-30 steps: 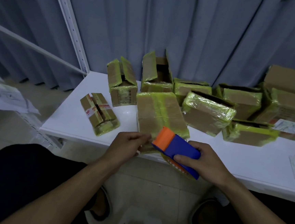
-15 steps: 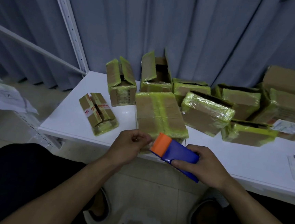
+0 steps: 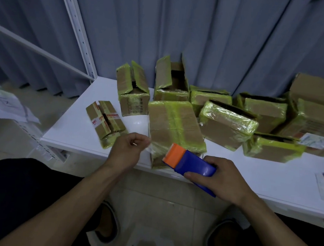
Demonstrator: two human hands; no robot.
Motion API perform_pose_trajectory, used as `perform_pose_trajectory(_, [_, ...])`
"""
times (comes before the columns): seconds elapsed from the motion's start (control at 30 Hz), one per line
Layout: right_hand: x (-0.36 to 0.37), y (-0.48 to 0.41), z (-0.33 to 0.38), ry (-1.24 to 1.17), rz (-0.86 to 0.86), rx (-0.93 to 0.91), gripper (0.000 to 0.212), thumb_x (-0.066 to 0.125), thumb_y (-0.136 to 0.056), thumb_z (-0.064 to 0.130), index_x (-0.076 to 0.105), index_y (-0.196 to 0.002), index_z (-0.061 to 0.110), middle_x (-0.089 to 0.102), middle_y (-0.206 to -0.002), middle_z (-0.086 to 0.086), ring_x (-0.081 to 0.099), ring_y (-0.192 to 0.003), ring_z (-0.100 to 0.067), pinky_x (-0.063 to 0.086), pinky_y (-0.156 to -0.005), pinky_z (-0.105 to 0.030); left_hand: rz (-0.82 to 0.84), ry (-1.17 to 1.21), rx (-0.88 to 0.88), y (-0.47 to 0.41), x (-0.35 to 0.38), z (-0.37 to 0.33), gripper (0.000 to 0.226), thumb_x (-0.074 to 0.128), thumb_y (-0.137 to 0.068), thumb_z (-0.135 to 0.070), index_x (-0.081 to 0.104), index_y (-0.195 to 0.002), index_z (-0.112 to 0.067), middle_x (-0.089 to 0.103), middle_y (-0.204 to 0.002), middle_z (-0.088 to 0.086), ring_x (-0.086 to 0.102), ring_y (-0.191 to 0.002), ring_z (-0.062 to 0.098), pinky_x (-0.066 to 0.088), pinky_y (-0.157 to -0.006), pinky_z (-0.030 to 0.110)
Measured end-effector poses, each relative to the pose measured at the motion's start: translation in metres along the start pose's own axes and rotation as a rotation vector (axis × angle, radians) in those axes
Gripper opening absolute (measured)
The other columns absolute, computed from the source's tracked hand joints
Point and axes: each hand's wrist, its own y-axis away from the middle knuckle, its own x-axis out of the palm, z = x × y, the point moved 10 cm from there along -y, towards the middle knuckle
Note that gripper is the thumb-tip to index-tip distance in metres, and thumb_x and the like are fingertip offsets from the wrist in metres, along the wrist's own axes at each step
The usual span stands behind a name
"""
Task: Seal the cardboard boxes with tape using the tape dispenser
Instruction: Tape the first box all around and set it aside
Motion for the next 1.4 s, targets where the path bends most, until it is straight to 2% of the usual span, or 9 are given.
perform_pose_trajectory(0.17, [-0.008,-0.003,0.000,0.066,0.010,-0.017,0.041,0.083,-0.067,0.065,0.061,-0.063,0.030,0.063,-0.061,0.013,0.060,-0.057,-0.007,0.042,-0.054,-0.015,-0.030,0.044,-0.045,-0.011,-0.013,0.018,0.007,0.075,-0.087,-0.016,0.077,-0.085,-0.022,0.075,-0.088,-0.004,0.067,-0.086,0.008,0.052,-0.083,0.025])
perform_pose_trajectory(0.23, [-0.010,-0.005,0.001,0.082,0.014,-0.019,0.039,0.084,-0.067,0.064,0.062,-0.064,0.033,0.064,-0.063,0.016,0.062,-0.059,-0.005,0.043,-0.055,-0.015,-0.058,0.090,-0.062,-0.013,-0.018,0.023,0.010,0.074,-0.087,-0.012,0.076,-0.083,-0.021,0.074,-0.086,-0.006,0.066,-0.080,0.002,0.051,-0.080,0.021])
perform_pose_trajectory(0.47, [-0.012,-0.019,0.005,0.163,0.044,0.015,0.048,0.073,-0.066,0.079,0.066,-0.069,0.031,0.064,-0.067,0.022,0.063,-0.062,-0.002,0.040,-0.054,-0.014,-0.130,0.146,-0.133,-0.015,-0.028,0.046,0.006,0.070,-0.090,-0.011,0.074,-0.090,-0.016,0.071,-0.088,-0.008,0.063,-0.081,0.002,0.046,-0.069,0.017])
perform_pose_trajectory(0.57, [-0.014,-0.031,0.006,0.254,0.019,0.023,0.067,0.061,-0.065,0.089,0.064,-0.061,0.022,0.061,-0.057,0.007,0.060,-0.056,-0.008,0.043,-0.054,-0.027,-0.123,0.173,-0.201,-0.012,-0.024,0.063,0.006,0.068,-0.092,-0.013,0.073,-0.093,-0.016,0.071,-0.087,-0.009,0.061,-0.076,-0.001,0.043,-0.062,0.018])
perform_pose_trajectory(0.73, [-0.004,-0.046,0.020,0.443,0.032,0.019,0.073,0.059,-0.060,0.092,0.061,-0.059,0.019,0.058,-0.054,0.001,0.058,-0.055,-0.010,0.054,-0.063,-0.042,-0.176,0.227,-0.221,-0.010,-0.025,0.085,0.012,0.065,-0.093,-0.009,0.073,-0.088,-0.018,0.072,-0.090,-0.006,0.062,-0.083,0.000,0.046,-0.071,0.024])
perform_pose_trajectory(1.0, [0.006,-0.064,0.033,0.575,0.041,0.062,0.061,0.074,-0.066,0.079,0.065,-0.065,0.019,0.061,-0.058,0.002,0.060,-0.058,-0.013,0.050,-0.056,-0.033,-0.210,0.249,-0.231,-0.019,-0.017,0.105,0.009,0.064,-0.094,-0.013,0.072,-0.094,-0.018,0.070,-0.094,-0.007,0.061,-0.089,0.003,0.043,-0.068,0.017])
perform_pose_trajectory(1.13, [0.011,-0.072,0.031,0.644,0.062,0.090,0.060,0.077,-0.065,0.077,0.067,-0.071,0.018,0.064,-0.064,0.002,0.061,-0.060,-0.012,0.050,-0.056,-0.031,-0.222,0.252,-0.258,-0.023,-0.006,0.122,0.006,0.067,-0.093,-0.016,0.073,-0.093,-0.018,0.071,-0.093,-0.007,0.063,-0.090,0.007,0.046,-0.070,0.023])
perform_pose_trajectory(1.23, [0.016,-0.077,0.029,0.656,0.075,0.128,0.063,0.078,-0.062,0.078,0.068,-0.074,0.017,0.064,-0.066,0.001,0.062,-0.062,-0.014,0.051,-0.057,-0.032,-0.220,0.293,-0.276,-0.025,0.008,0.133,0.003,0.069,-0.092,-0.015,0.072,-0.092,-0.015,0.070,-0.090,-0.007,0.063,-0.089,0.011,0.046,-0.070,0.019])
perform_pose_trajectory(1.4, [0.021,-0.085,0.026,0.684,0.108,0.184,0.066,0.079,-0.058,0.079,0.064,-0.075,0.017,0.063,-0.070,0.000,0.062,-0.067,-0.017,0.052,-0.059,-0.032,-0.208,0.336,-0.324,-0.027,0.030,0.141,0.002,0.069,-0.092,-0.015,0.071,-0.093,-0.016,0.070,-0.091,-0.005,0.062,-0.084,0.004,0.045,-0.066,0.014])
